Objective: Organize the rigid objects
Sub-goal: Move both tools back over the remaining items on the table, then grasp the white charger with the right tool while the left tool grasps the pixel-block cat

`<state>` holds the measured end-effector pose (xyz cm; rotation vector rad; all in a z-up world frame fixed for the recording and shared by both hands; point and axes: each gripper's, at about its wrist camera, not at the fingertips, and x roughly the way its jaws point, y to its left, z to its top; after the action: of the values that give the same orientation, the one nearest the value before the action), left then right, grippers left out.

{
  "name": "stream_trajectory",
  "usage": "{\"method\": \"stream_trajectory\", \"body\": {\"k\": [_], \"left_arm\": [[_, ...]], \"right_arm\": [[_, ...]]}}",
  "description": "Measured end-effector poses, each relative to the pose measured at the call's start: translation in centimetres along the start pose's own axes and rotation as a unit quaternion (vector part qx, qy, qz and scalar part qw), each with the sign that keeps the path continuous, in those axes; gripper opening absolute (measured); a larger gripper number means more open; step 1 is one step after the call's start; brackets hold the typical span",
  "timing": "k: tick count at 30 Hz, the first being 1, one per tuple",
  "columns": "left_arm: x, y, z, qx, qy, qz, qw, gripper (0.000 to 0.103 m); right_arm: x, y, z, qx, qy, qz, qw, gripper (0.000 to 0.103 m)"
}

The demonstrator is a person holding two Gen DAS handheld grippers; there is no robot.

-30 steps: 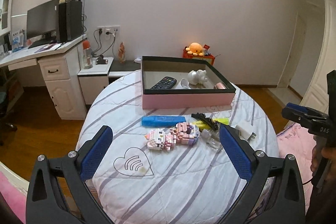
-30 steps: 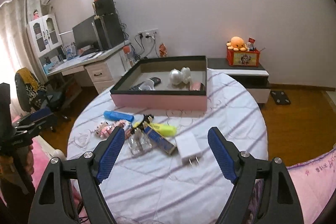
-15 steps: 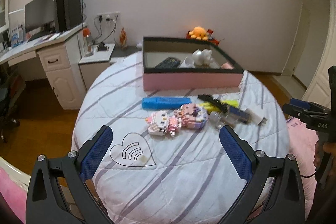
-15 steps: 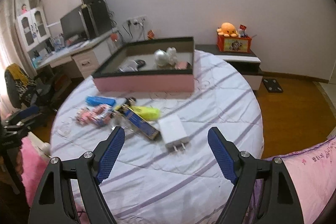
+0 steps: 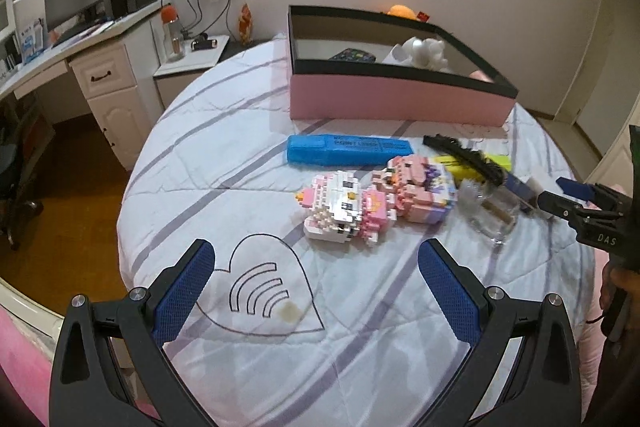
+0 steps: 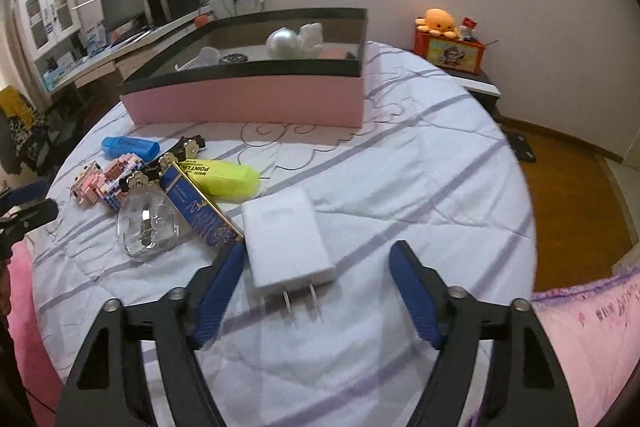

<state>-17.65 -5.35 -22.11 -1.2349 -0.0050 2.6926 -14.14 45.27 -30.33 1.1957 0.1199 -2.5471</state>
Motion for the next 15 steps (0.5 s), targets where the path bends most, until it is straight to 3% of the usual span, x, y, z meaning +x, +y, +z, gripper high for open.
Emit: {"method": "stream_trajectory", "body": {"k": [4, 7, 15], "left_arm": [[1.3, 0.1, 0.2, -0.001, 0.01, 0.008, 0.9999, 0.103], [2.2, 0.3, 0.4, -0.006, 0.019, 0.003, 0.9998, 0.103], [4.0, -1.1, 1.1, 0.015, 0.021, 0.006, 0.9996, 0.103]], "right_arm": [[1.1, -0.3, 0.2, -0.006, 0.005, -0.002, 1.0, 0.07], [1.1, -0.6, 0.2, -0.003, -0.007, -0.014, 1.0, 0.043], [1.3, -1.6, 0.1, 0.012, -0.019, 0.006, 1.0, 0.041]]}}
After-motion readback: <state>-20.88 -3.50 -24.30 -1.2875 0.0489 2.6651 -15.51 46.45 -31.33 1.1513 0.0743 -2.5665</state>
